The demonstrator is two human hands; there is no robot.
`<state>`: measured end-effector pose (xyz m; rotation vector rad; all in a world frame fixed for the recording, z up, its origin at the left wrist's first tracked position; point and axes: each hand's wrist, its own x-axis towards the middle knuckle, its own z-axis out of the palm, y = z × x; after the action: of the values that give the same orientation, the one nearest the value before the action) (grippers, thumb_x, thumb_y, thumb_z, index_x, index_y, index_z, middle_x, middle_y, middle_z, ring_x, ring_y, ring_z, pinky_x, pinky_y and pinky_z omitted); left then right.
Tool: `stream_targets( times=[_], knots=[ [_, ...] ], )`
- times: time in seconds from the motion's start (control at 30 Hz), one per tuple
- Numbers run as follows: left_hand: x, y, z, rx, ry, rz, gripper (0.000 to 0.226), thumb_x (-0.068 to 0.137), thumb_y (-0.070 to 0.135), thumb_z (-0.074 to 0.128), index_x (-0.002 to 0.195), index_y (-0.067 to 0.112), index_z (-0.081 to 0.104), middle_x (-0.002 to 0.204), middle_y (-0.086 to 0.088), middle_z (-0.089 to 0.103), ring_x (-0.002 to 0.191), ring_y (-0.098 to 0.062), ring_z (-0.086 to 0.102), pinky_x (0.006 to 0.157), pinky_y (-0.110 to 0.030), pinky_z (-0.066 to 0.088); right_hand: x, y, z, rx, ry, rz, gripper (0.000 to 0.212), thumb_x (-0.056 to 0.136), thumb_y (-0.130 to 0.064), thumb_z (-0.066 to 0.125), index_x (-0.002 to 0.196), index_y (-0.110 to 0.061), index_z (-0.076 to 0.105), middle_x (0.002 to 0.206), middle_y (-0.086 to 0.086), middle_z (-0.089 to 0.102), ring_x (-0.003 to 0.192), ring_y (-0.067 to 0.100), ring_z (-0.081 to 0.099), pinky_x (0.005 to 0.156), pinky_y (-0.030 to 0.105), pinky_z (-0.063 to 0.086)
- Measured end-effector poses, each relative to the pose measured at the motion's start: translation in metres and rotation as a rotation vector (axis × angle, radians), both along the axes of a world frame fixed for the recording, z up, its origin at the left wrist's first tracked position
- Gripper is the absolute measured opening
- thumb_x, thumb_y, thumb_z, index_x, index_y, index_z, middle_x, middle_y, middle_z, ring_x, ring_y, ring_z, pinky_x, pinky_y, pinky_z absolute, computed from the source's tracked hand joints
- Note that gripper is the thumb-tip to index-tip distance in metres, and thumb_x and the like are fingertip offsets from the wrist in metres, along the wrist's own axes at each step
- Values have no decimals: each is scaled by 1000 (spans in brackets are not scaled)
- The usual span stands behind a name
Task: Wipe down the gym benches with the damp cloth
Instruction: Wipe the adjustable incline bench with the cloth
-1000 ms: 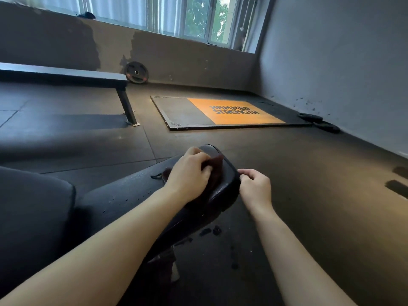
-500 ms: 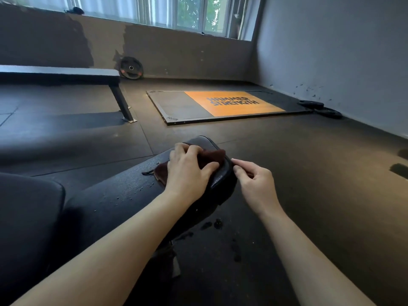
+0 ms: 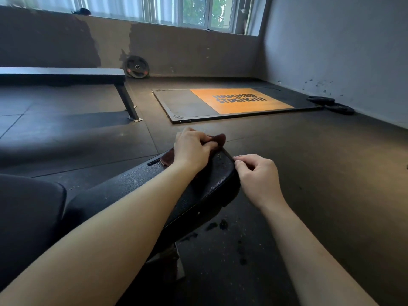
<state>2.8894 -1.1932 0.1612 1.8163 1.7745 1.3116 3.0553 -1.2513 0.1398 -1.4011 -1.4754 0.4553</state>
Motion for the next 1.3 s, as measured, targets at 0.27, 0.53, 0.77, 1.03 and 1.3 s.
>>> stream_targets(
  times=[0.27,0.53,0.77,1.03,1.3],
  knots=[
    [-12,-41,-17,-4,-10,-103,15,86,32,79,98,23,80,108,6,55,114,-22,47,107,-39,38,-19,-9,19,-59,-73,-115,23,96,-15,60,107,-14,81,99,-2,76,90,9,63,66,6,39],
    [-15,-68,-42,156,41,-162,19,88,24,78,106,25,81,119,8,63,114,-9,43,98,2,15,-30,-8,17,-43,-145,-161,22,94,-14,59,102,-11,79,109,6,72,110,24,62,88,26,45],
    [-7,21,-10,7,-120,-92,17,92,20,73,105,12,80,109,-5,72,106,-21,63,101,-31,45,-30,-10,19,-56,-127,-136,22,97,-15,57,100,-12,79,109,3,71,109,19,61,84,24,43],
    [-18,-21,-16,45,70,-92,21,95,22,69,112,12,77,131,1,67,123,-18,57,104,-22,34,-32,-11,17,-59,-147,-136,26,97,-18,58,112,-11,77,114,5,71,115,22,61,92,27,47],
    [-34,-87,-23,109,411,-145,12,99,23,59,109,17,62,116,-1,62,110,-23,53,94,-41,46,-31,-9,21,-87,-162,-118,22,95,-16,59,100,-12,80,107,6,72,112,26,61,90,28,45]
  ],
)
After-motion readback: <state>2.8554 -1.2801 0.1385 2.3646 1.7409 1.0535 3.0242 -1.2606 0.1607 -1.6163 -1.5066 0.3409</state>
